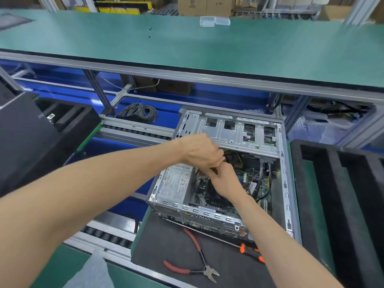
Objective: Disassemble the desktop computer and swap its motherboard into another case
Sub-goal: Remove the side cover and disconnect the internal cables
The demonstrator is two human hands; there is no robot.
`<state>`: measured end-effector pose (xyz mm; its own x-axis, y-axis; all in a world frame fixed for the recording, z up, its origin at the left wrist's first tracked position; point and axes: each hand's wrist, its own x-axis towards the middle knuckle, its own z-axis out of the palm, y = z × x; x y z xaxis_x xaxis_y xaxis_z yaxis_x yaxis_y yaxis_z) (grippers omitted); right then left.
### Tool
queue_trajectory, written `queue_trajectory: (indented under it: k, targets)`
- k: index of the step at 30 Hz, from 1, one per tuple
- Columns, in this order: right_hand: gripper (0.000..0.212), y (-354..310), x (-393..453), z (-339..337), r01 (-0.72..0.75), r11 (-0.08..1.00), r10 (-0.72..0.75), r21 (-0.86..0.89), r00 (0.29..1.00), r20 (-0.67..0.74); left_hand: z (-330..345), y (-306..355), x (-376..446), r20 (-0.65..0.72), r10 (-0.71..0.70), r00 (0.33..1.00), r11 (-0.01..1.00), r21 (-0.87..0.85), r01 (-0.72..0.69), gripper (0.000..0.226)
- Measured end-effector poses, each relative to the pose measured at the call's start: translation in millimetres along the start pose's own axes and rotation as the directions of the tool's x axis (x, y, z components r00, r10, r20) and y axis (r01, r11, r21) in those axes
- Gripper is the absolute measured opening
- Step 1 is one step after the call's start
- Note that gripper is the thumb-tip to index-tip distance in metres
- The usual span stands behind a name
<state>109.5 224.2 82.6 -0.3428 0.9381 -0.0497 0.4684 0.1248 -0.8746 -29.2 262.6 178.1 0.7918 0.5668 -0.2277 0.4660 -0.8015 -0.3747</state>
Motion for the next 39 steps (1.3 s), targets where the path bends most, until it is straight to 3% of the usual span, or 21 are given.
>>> queue_trajectory:
  k: [2,4,6,8,11,13,14,15,17,19,21,22,24,27,29,31,33,35,37,39]
  targets:
    - [0.029,3.4,2.4,-0.1,-0.004,1.000,0.004,-0.004,0.999,-0.044,0.0,15.5,9.1,-0.006,-0.230,0.973,0.971,-0.068,0.229,0.025]
    - [0.027,4.8,3.7,-0.3,-0.016,1.000,0.015,-0.017,0.997,-0.075,-3.0,29.9,19.2,0.081,-0.549,0.832,0.811,-0.188,0.553,0.022]
    - [0.021,5.7,4.6,1.3,-0.012,0.998,0.007,-0.054,0.997,-0.081,-4.9,31.6,22.8,0.158,-0.673,0.722,0.684,-0.237,0.690,0.025]
    - [0.028,4.8,4.5,1.2,0.023,0.997,-0.030,-0.073,0.995,-0.093,-2.9,24.3,18.9,0.147,-0.613,0.777,0.750,-0.201,0.630,0.026]
    - [0.018,3.1,3.6,-0.5,0.071,0.997,-0.073,-0.023,0.994,-0.079,1.9,4.3,5.5,-0.017,-0.264,0.964,0.963,-0.062,0.263,0.038]
    - [0.015,3.3,3.3,-1.6,0.088,0.996,-0.089,-0.018,0.994,-0.065,5.0,-9.9,-2.1,-0.055,-0.057,0.997,0.998,-0.005,0.057,0.049]
    - [0.016,3.7,3.0,-1.4,0.093,0.995,-0.094,-0.021,0.994,-0.058,5.8,-10.8,-2.7,-0.053,-0.020,0.998,1.000,0.018,0.021,0.050]
    - [0.019,4.5,3.4,-0.8,0.094,0.995,-0.095,-0.028,0.994,-0.055,7.3,-6.6,-0.9,-0.051,-0.041,0.998,0.999,0.019,0.042,0.047]
    - [0.026,5.2,4.5,-0.1,0.083,0.996,-0.085,-0.039,0.994,-0.064,6.0,9.9,8.9,-0.003,-0.275,0.962,0.958,-0.082,0.273,0.034]
    - [0.024,3.4,4.7,1.1,0.089,0.996,-0.090,-0.018,0.994,-0.066,2.1,19.6,17.5,0.118,-0.588,0.801,0.770,-0.222,0.598,0.030]
    - [0.022,1.3,4.1,3.3,0.100,0.995,-0.100,-0.012,0.994,-0.049,1.0,20.7,19.0,0.211,-0.700,0.682,0.621,-0.290,0.728,0.030]
    - [0.020,0.1,3.9,3.6,0.105,0.994,-0.105,-0.018,0.994,-0.040,1.8,19.7,17.1,0.217,-0.700,0.681,0.620,-0.289,0.730,0.029]
    - [0.015,0.4,3.0,2.9,0.100,0.995,-0.100,-0.024,0.994,-0.033,2.0,17.5,10.1,0.152,-0.617,0.772,0.736,-0.235,0.635,0.028]
    - [0.013,3.0,3.0,0.3,0.095,0.995,-0.095,-0.009,0.995,-0.035,6.0,3.9,-2.8,0.006,-0.250,0.968,0.962,-0.107,0.250,0.037]
    - [0.020,2.2,2.0,0.7,0.117,0.993,-0.118,-0.027,0.993,-0.030,9.9,-3.5,-6.8,-0.009,-0.128,0.992,0.990,-0.066,0.127,0.039]
    - [0.021,3.1,3.0,1.5,0.118,0.992,-0.118,-0.033,0.993,-0.022,8.6,5.2,-1.2,0.028,-0.287,0.958,0.955,-0.070,0.288,0.031]
    - [0.013,2.2,3.4,1.9,0.100,0.995,-0.101,-0.023,0.995,-0.019,1.8,21.0,9.9,0.136,-0.585,0.800,0.780,-0.178,0.600,0.023]
    - [0.017,1.4,3.5,3.4,0.094,0.995,-0.095,-0.028,0.995,-0.022,-4.2,28.0,17.2,0.272,-0.712,0.647,0.602,-0.237,0.762,0.022]
    - [0.034,-0.5,2.8,3.6,0.101,0.993,-0.103,-0.055,0.994,-0.039,-4.9,25.6,16.4,0.296,-0.713,0.635,0.570,-0.283,0.772,0.021]
    - [0.035,-2.7,1.2,2.1,0.111,0.992,-0.113,-0.065,0.993,-0.037,-7.2,22.2,7.0,0.265,-0.667,0.696,0.610,-0.340,0.715,0.015]
